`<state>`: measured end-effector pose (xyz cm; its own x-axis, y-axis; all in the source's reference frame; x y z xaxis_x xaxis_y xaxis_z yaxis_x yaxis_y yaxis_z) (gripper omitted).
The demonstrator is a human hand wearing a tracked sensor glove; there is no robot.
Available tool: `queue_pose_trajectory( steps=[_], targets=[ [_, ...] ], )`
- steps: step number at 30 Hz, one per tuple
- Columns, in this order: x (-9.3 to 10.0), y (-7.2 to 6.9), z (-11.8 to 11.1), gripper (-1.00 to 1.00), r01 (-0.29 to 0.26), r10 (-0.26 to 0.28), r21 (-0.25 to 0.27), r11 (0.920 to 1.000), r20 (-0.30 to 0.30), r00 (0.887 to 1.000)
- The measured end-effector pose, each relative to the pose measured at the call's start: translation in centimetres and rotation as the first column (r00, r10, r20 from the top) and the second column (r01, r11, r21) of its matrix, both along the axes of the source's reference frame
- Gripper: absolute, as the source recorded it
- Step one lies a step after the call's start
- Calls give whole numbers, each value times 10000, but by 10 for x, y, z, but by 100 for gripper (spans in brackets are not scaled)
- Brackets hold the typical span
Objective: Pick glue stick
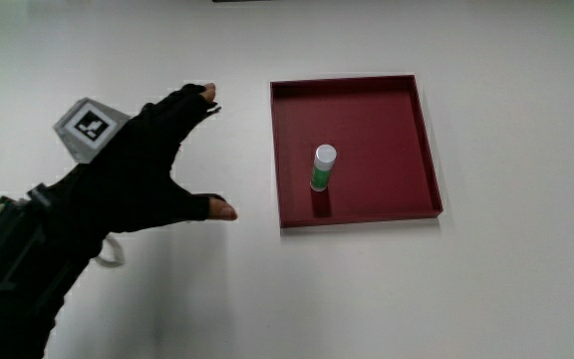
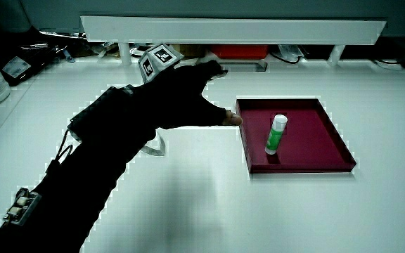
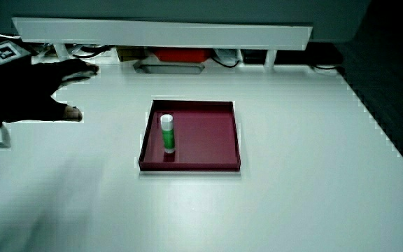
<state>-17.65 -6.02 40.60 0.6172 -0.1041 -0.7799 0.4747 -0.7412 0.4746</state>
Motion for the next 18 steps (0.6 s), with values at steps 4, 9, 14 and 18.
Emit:
queue_pose_trajectory(
  steps=[4,9,14,18],
  targets=[
    [13,-4,15,0,19,-22,-120,9999,-277,9996],
    [30,-9,34,0,-49,47,-168,9998,-121,9999],
    [47,-11,57,0,-49,39,-264,9996,-381,9993],
    [62,-12,71,0,-219,210,-152,9996,-617,9979]
  ],
)
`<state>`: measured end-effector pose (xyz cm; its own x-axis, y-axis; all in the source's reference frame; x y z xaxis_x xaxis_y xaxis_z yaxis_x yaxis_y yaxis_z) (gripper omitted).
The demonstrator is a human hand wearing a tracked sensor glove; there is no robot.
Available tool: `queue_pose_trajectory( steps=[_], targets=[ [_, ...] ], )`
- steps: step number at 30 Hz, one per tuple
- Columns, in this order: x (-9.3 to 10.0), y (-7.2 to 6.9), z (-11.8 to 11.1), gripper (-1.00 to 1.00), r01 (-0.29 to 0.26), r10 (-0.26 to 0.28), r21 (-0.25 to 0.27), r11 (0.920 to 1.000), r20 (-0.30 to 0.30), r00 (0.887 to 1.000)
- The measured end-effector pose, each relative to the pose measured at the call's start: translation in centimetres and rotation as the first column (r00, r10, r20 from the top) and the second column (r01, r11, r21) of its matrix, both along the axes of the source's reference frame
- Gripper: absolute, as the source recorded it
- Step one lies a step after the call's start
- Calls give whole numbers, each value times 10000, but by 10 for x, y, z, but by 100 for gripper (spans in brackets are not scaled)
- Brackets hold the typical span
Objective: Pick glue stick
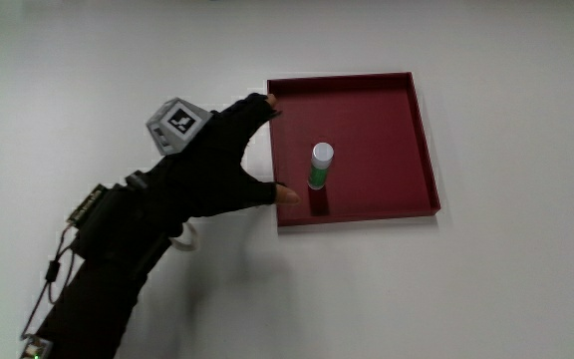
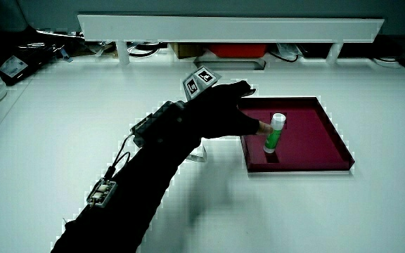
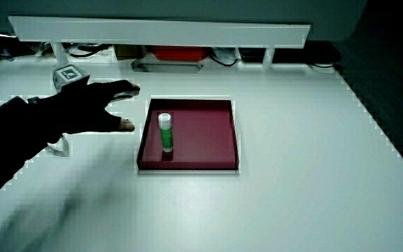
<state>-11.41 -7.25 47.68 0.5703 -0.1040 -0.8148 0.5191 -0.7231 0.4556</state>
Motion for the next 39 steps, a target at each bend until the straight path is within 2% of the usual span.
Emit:
queue_pose_trajectory(
  steps=[1,2,4,5,8,10,17,19,23,30,34,35,39],
  targets=[
    [4,0,2,0,-17,16,-82,10000,-50,10000],
    [7,1,2,0,-7,7,-50,10000,150,9999],
    [13,0,7,0,-92,90,213,9997,94,9999],
    [15,0,8,0,-47,45,141,9999,180,9998],
    [21,-1,14,0,-70,72,279,9996,-69,10000],
    [25,0,16,0,-51,51,286,9996,-25,10000],
    [27,1,23,0,239,-226,374,9990,-331,9992],
    [27,2,25,8,362,-339,444,9984,-536,9980],
    [25,3,23,25,674,-650,861,9940,-301,9974],
    [26,5,21,54,1063,-1050,961,9897,-186,9943],
    [28,6,20,71,1101,-1090,874,9901,-173,9939],
    [28,6,21,75,1119,-1104,1013,9885,-205,9937],
    [29,7,23,92,1205,-1181,815,9894,-333,9924]
  ],
)
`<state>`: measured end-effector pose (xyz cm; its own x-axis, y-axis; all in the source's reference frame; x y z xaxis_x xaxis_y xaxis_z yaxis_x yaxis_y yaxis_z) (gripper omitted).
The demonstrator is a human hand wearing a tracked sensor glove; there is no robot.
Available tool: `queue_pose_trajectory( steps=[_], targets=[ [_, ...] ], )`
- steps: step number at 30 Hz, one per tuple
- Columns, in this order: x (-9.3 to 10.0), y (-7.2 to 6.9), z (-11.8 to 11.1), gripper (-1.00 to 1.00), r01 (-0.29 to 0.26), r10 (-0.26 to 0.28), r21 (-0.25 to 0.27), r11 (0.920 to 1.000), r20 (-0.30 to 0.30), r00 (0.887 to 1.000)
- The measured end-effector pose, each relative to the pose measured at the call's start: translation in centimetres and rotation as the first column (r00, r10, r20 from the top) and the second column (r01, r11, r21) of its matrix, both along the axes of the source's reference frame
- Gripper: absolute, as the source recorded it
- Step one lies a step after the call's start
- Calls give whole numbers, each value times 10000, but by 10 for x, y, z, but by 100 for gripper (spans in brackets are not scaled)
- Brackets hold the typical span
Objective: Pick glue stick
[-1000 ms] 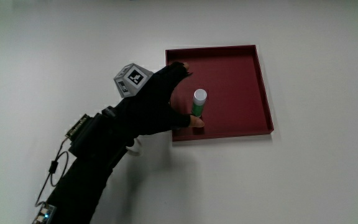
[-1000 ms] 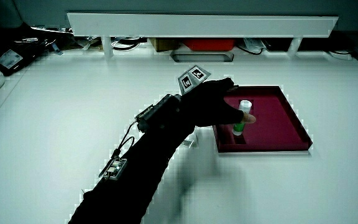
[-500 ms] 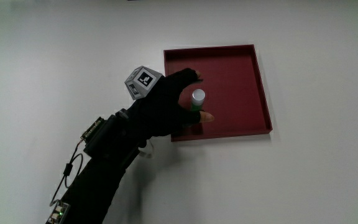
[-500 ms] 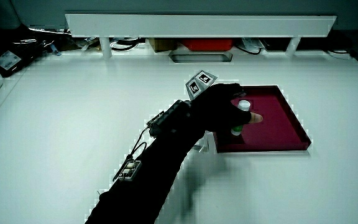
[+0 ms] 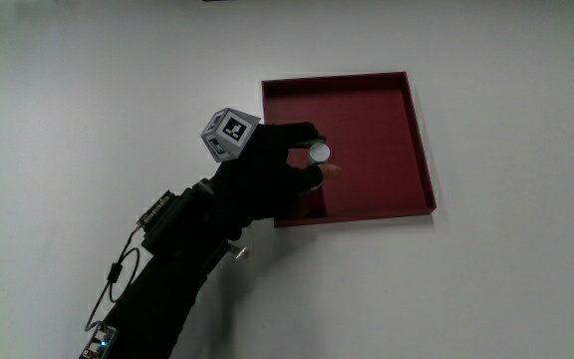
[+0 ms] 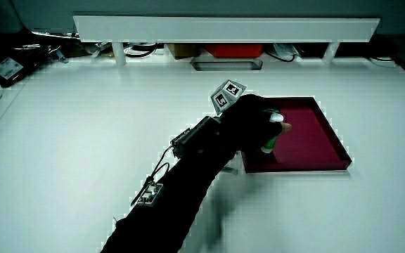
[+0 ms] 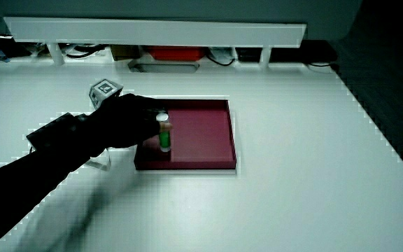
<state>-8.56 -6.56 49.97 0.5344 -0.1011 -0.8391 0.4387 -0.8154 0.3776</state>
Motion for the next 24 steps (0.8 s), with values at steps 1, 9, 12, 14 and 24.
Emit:
queue_pose_trajectory(
  steps=[1,9,12,14,24],
  targets=[
    [0,0,2,96,-5,6,74,10000,-29,10000],
    [-6,1,-2,100,279,-276,32,9996,-774,9966],
    [-9,3,-18,100,247,-241,70,9997,-755,9969],
    [-11,5,-26,100,269,-250,220,9994,-843,9961],
    [-31,26,-82,100,173,-186,-143,9997,-934,9955]
  ],
)
